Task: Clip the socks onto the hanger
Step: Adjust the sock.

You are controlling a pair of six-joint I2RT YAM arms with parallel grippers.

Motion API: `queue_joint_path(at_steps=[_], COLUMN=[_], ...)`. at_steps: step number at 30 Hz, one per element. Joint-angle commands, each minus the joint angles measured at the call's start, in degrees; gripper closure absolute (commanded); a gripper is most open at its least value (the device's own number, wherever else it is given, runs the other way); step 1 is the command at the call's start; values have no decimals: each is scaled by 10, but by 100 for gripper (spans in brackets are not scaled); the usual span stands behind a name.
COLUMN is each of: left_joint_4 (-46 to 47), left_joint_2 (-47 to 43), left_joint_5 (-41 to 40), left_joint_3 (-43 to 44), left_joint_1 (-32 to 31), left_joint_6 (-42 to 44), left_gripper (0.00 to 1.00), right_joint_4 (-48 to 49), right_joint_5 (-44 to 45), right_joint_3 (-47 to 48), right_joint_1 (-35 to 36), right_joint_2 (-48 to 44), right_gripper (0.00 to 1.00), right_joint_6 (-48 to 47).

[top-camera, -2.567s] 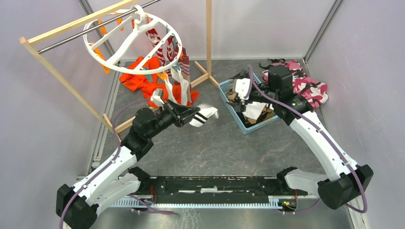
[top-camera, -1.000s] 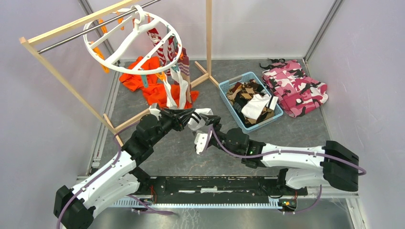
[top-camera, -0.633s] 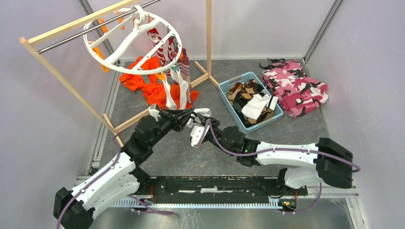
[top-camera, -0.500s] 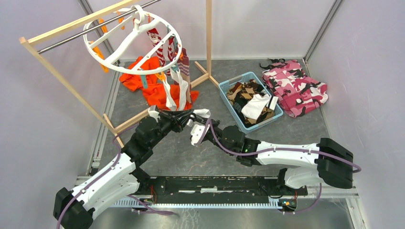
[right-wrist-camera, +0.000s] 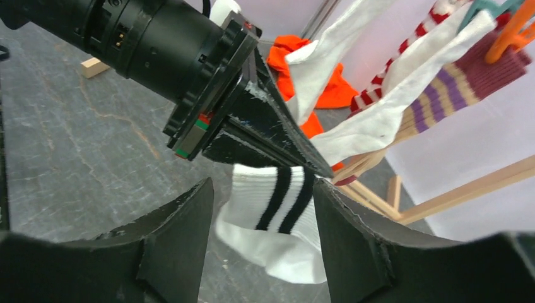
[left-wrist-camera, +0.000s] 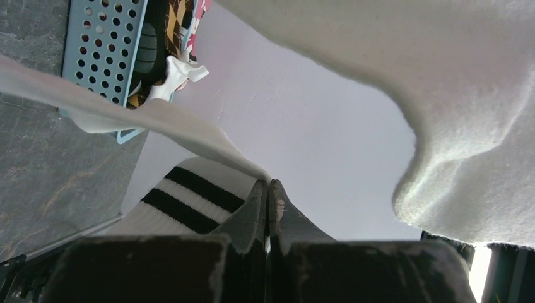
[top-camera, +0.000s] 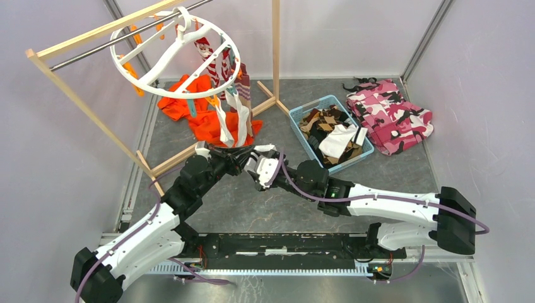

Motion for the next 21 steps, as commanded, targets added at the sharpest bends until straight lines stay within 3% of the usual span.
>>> queue_joint_path(at_steps=[1, 9, 11, 16, 21], left_joint_4=[17, 18, 18, 18, 18], left_joint_2=[5, 1, 0, -5, -10], left_joint_5=[-12, -17, -18, -18, -20], left_joint_3=[16, 21, 21, 13, 5], left_joint_1=[-4, -5, -5, -6, -6], left_joint_6=[-19, -16, -15, -19, -21], left_gripper=[98, 98, 98, 98, 98], right_joint_4=[-19, -45, -41, -48, -53], right_joint_5=[4, 80, 97, 114, 106], right_joint_3=[30, 79, 84, 91, 81], right_joint_1=[1, 3, 4, 4, 1], right_joint_2=[14, 78, 82, 82, 65], right_gripper=[34, 41, 47, 80, 90], right_joint_6=[71, 150, 154, 142, 125])
